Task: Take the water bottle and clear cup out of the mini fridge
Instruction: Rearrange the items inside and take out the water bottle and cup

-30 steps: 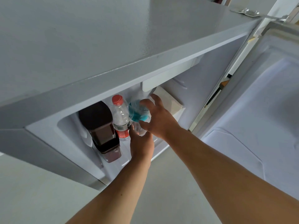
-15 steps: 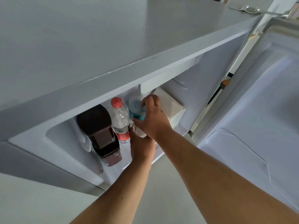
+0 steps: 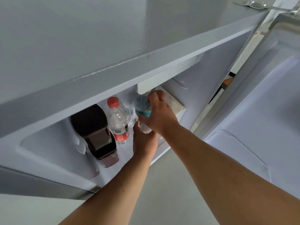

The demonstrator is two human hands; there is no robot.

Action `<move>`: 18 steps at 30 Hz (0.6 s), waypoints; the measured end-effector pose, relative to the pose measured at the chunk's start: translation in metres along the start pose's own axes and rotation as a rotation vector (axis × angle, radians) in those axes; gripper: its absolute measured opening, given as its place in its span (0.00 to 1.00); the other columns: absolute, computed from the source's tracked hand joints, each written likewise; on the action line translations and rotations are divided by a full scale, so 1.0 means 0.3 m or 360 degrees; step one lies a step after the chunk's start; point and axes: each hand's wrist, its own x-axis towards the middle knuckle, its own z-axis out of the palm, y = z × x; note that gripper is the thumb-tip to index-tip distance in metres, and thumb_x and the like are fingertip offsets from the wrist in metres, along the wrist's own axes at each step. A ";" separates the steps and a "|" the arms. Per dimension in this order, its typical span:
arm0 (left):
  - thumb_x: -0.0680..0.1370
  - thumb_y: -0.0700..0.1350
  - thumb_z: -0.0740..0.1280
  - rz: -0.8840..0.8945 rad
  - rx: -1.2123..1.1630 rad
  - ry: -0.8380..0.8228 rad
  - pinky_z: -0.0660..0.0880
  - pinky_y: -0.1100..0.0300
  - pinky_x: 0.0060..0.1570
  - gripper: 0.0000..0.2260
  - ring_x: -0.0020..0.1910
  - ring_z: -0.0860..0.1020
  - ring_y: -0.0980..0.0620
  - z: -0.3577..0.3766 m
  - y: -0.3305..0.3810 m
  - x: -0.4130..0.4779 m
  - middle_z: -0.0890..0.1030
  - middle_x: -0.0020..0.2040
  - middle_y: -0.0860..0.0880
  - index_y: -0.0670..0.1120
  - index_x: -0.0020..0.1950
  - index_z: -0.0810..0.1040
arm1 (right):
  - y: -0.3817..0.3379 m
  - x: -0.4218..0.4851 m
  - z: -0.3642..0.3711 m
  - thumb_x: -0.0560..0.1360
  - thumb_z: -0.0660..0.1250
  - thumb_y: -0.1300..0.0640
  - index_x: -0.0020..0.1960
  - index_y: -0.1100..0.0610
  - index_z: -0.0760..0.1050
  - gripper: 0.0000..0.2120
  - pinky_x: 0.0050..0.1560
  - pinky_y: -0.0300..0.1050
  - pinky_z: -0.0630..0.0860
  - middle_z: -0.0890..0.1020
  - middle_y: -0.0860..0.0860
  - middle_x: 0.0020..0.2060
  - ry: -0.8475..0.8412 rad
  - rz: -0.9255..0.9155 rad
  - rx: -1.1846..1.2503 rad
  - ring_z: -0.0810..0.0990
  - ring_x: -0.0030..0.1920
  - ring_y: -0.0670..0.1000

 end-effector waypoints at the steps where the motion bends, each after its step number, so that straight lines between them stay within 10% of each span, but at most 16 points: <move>1: 0.74 0.60 0.76 -0.0001 0.0002 -0.0020 0.76 0.50 0.68 0.31 0.64 0.79 0.56 0.002 -0.003 0.002 0.79 0.67 0.57 0.59 0.73 0.70 | 0.000 0.003 -0.003 0.69 0.79 0.44 0.59 0.51 0.67 0.28 0.50 0.48 0.83 0.68 0.50 0.63 0.0004 0.0007 -0.0016 0.79 0.52 0.56; 12: 0.74 0.60 0.76 0.0006 0.0078 -0.0067 0.67 0.83 0.40 0.35 0.45 0.71 0.86 -0.003 0.000 0.005 0.72 0.51 0.75 0.60 0.78 0.66 | -0.032 0.024 -0.027 0.68 0.78 0.45 0.62 0.54 0.69 0.29 0.50 0.51 0.77 0.70 0.54 0.61 -0.0041 0.0038 -0.0283 0.76 0.56 0.60; 18: 0.69 0.64 0.74 0.0001 0.0105 -0.0072 0.74 0.62 0.57 0.42 0.54 0.78 0.69 -0.022 0.007 0.003 0.74 0.67 0.62 0.56 0.81 0.65 | -0.049 0.022 -0.058 0.69 0.76 0.45 0.61 0.54 0.69 0.27 0.47 0.51 0.77 0.71 0.54 0.60 -0.0118 -0.0019 -0.0369 0.75 0.55 0.59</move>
